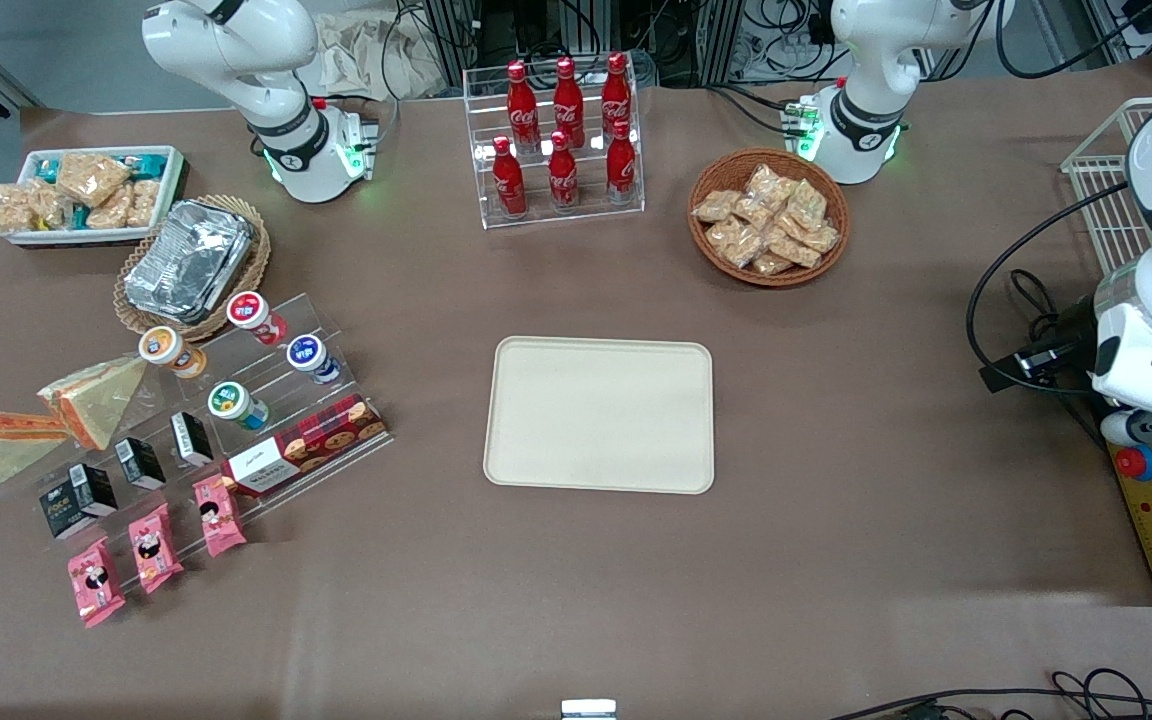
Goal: Place sandwich on tray
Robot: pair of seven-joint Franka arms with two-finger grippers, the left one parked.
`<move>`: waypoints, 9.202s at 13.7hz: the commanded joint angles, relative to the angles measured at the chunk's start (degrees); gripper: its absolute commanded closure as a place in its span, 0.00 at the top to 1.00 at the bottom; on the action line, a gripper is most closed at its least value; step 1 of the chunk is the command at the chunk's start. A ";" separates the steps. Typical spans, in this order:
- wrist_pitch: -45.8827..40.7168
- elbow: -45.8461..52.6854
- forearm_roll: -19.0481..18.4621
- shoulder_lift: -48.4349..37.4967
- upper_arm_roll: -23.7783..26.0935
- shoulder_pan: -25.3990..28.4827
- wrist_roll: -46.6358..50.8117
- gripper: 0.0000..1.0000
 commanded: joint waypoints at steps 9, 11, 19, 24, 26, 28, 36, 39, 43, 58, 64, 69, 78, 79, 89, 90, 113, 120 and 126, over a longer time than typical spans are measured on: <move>0.77 2.24 -1.28 5.14 -2.37 -1.34 23.58 0.98; 2.79 2.33 -0.94 6.20 -4.48 -1.34 23.17 0.98; 15.52 1.97 7.32 15.16 -4.48 -11.96 9.82 0.98; 21.42 1.53 15.66 19.82 -4.40 -13.46 8.22 0.98; 23.36 1.53 16.47 21.23 -4.40 -13.47 8.22 0.98; 24.24 1.53 16.64 22.64 -4.40 -13.38 8.22 0.98; 26.18 1.45 17.61 26.33 -4.31 -14.17 7.96 0.98; 26.62 1.36 17.61 26.86 -4.22 -14.08 7.96 0.98; 28.54 -0.74 17.52 27.21 -4.13 -13.55 7.25 0.98; 31.20 -4.53 15.77 22.74 -4.05 -11.37 0.24 0.26; 21.19 -2.60 10.85 15.19 -3.78 -7.67 -10.48 0.23; 4.14 4.95 5.57 12.98 -3.69 -0.74 -15.60 0.24; 0.25 5.67 3.30 9.64 -3.61 19.11 -15.51 0.22; 0.25 5.67 -0.11 9.64 -3.52 21.93 -15.95 0.19; 9.19 5.58 -1.74 16.21 -2.73 48.31 -16.83 0.07; 11.83 5.58 0.71 17.53 -2.73 49.37 -17.53 0.07; 60.87 11.82 11.46 51.29 7.90 48.15 -58.75 0.07; 66.26 11.73 12.16 53.41 9.31 47.97 -58.31 1.00; 65.73 9.02 13.65 48.85 9.40 46.74 -58.66 1.00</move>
